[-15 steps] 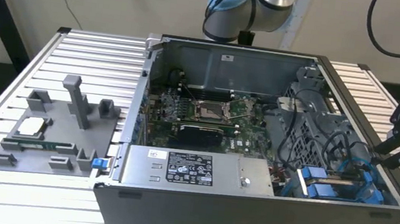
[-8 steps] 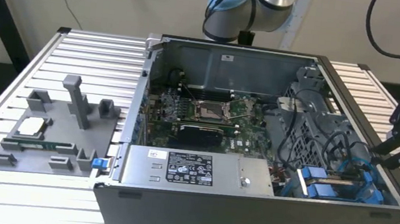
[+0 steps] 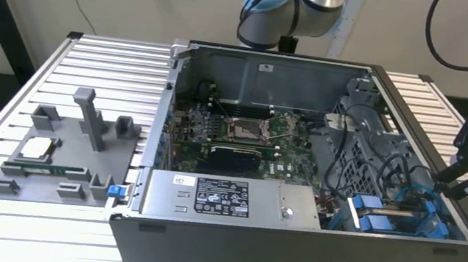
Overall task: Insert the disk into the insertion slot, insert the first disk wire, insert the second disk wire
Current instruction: 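Insert the second disk wire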
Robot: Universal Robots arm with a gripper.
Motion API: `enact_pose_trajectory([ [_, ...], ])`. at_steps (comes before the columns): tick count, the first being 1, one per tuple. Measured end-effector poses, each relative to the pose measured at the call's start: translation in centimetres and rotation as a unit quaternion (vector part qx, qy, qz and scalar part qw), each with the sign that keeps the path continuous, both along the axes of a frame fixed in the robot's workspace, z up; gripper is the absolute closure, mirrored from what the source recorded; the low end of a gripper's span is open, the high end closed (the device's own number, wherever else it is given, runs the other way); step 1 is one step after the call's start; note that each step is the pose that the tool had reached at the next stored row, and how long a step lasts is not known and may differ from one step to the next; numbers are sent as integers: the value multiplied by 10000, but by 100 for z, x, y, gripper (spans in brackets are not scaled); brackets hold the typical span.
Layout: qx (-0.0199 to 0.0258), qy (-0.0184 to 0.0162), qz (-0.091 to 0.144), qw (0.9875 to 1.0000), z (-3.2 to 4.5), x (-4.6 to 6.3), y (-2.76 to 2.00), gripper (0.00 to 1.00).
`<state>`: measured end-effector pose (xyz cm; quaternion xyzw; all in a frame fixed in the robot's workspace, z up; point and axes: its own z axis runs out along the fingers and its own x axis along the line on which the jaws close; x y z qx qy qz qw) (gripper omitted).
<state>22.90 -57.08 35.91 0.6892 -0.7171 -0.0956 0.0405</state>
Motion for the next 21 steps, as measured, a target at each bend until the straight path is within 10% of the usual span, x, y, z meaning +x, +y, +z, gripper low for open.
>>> enact_pose_trajectory([
  [20,33,0,0,10000,-37,-30,0,0],
  [21,33,0,0,10000,-36,-30,0,100],
])
